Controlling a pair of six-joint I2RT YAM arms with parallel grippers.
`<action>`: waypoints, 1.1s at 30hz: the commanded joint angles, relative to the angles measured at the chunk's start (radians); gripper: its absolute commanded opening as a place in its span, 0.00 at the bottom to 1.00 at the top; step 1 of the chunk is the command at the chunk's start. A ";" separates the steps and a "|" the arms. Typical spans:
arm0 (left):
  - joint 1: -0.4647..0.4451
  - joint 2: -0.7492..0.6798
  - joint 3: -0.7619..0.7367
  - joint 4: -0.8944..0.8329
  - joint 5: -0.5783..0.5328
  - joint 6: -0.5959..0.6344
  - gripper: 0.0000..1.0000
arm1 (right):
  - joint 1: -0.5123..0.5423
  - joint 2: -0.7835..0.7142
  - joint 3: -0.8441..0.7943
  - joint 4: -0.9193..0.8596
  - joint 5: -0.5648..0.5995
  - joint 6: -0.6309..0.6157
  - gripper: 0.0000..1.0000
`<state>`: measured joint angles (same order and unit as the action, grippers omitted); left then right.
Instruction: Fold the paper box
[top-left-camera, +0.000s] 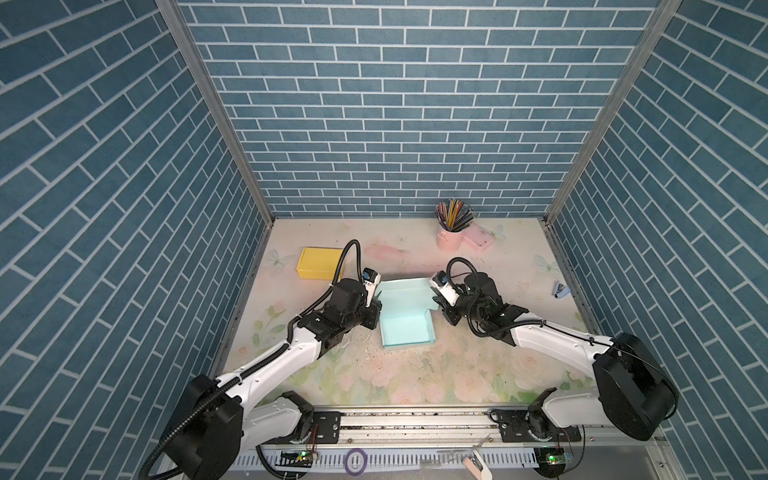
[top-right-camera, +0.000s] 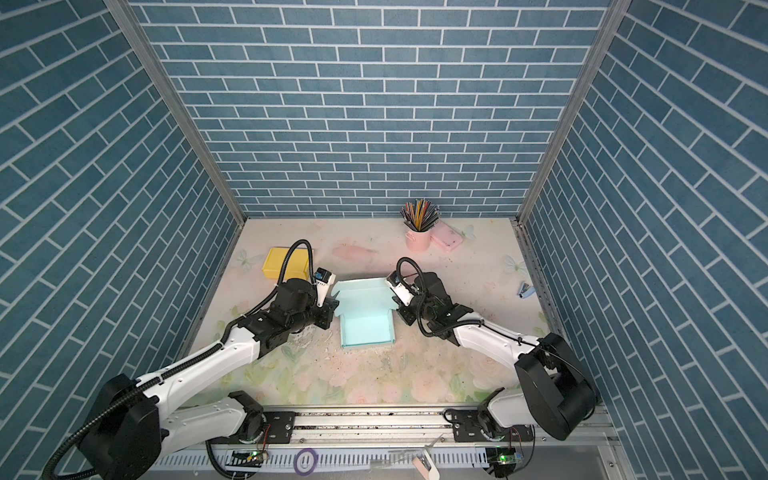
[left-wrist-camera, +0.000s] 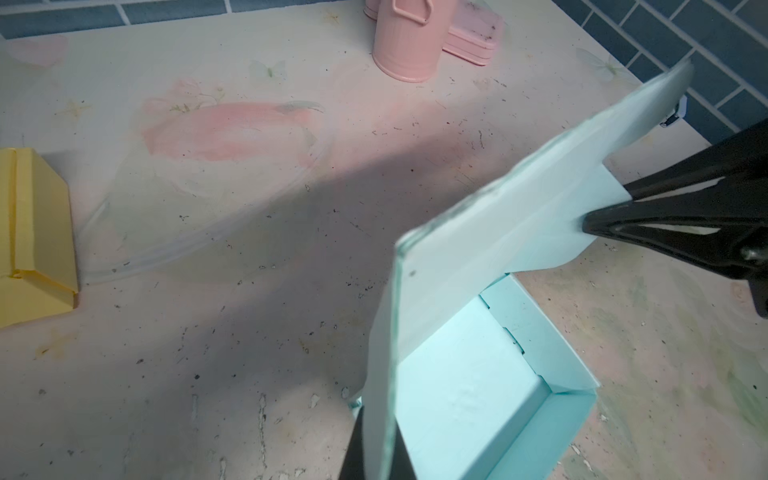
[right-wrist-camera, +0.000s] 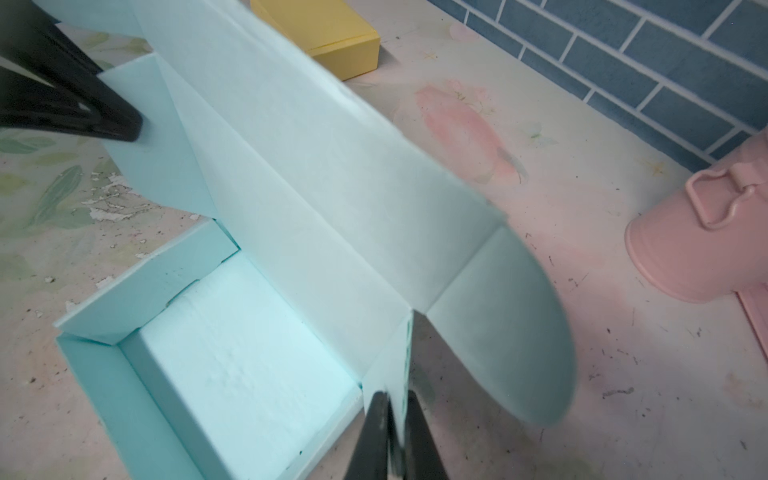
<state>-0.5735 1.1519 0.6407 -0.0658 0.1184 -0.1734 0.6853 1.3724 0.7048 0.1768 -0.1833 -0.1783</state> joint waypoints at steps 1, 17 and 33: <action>-0.010 0.013 0.030 0.003 -0.041 -0.018 0.04 | 0.019 -0.005 0.026 -0.038 0.042 0.014 0.06; -0.016 0.202 0.054 0.304 -0.146 -0.052 0.04 | 0.103 0.184 0.229 -0.093 0.203 0.126 0.13; -0.026 0.350 0.022 0.591 -0.190 -0.049 0.04 | 0.106 0.288 0.282 -0.062 0.200 0.165 0.17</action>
<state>-0.5747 1.4754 0.6781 0.3893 -0.1314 -0.2131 0.7677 1.6142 0.9535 0.0830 0.0540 -0.0425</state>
